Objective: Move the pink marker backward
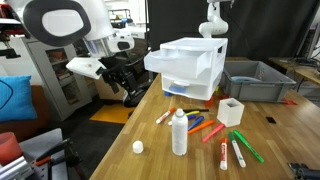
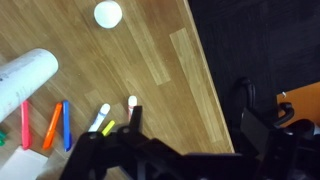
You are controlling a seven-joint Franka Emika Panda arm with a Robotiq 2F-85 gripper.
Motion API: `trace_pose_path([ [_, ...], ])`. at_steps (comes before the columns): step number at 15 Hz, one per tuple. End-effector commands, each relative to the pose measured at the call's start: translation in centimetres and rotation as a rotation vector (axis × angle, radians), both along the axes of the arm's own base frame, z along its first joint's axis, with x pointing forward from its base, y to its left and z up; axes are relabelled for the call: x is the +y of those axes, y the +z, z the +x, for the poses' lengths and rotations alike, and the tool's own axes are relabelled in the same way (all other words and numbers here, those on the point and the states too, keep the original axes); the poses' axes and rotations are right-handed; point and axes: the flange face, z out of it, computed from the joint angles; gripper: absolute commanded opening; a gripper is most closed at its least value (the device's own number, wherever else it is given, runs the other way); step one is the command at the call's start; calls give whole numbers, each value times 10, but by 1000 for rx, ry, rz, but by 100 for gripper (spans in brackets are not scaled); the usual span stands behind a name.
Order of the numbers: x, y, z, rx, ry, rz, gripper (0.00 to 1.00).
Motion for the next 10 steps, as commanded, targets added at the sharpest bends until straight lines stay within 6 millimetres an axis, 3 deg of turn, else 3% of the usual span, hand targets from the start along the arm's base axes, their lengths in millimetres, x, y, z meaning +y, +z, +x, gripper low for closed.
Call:
trace_pose_path([
  [1,10,-41,15,7,93,-8,100],
  [4,17,-72,30,33,151,-8,100],
  [5,16,-60,17,37,117,-14,100],
  [7,20,-69,21,49,119,-13,100],
  [10,19,-63,21,37,117,-12,100],
])
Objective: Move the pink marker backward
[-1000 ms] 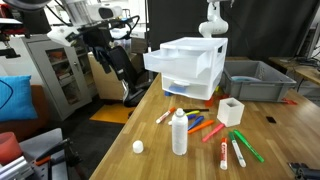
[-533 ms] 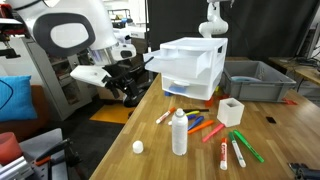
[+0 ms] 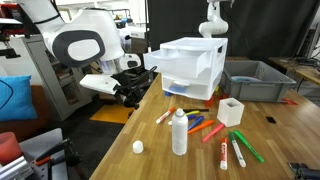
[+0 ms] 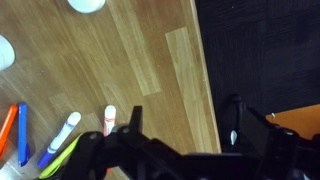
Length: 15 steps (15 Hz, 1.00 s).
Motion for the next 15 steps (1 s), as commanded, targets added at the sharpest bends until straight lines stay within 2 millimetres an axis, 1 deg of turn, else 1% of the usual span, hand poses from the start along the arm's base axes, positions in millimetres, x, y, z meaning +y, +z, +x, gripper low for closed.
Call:
trace_pose_path([
  [1,1,1,0,-1,-1,0,100],
  [2,-1,3,-1,-11,6,-16,100],
  [4,-7,2,4,-39,28,-48,100],
  [6,-19,2,16,-84,58,-89,100],
  [8,-33,-2,33,-122,78,-127,100],
  [9,-37,-7,40,-143,88,-129,100],
  [10,-38,-12,46,-158,92,-129,100],
  [15,-26,-49,63,-177,107,-104,100],
])
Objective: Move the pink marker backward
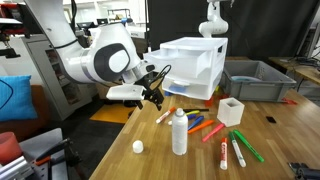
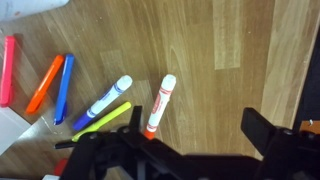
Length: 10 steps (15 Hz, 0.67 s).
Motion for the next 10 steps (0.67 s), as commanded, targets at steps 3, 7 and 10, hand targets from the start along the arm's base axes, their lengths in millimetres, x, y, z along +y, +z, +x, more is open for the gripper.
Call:
trace_pose_path([
  [3,-5,-28,22,-37,-14,-17,100],
  [7,-9,-44,25,-38,-49,2,100],
  [10,-8,-54,25,-26,-84,24,100],
])
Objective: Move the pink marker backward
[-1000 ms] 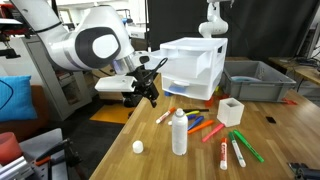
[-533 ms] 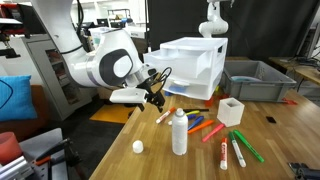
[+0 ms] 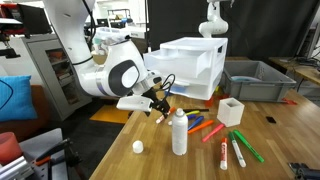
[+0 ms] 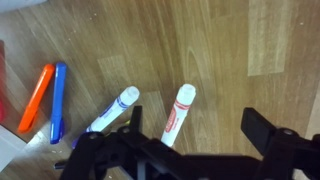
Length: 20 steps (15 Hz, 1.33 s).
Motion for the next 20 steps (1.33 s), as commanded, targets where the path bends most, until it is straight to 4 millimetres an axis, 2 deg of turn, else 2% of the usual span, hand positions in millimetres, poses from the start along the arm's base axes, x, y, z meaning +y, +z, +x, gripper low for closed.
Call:
trace_pose_path([
  [1,-1,-11,3,-3,-57,41,100],
  [3,1,-14,4,-1,-95,70,98],
  [4,2,-15,5,-1,-109,82,83],
  [6,1,-18,5,0,-134,104,66],
  [8,-3,-19,5,4,-156,119,58],
  [11,-6,-19,5,0,-170,137,55],
  [12,-7,-20,5,2,-174,142,58],
  [15,-12,-21,5,4,-187,148,60],
  [18,-14,-20,4,4,-191,148,58],
  [19,-15,-20,4,5,-192,147,51],
  [20,-14,-20,5,4,-192,149,32],
])
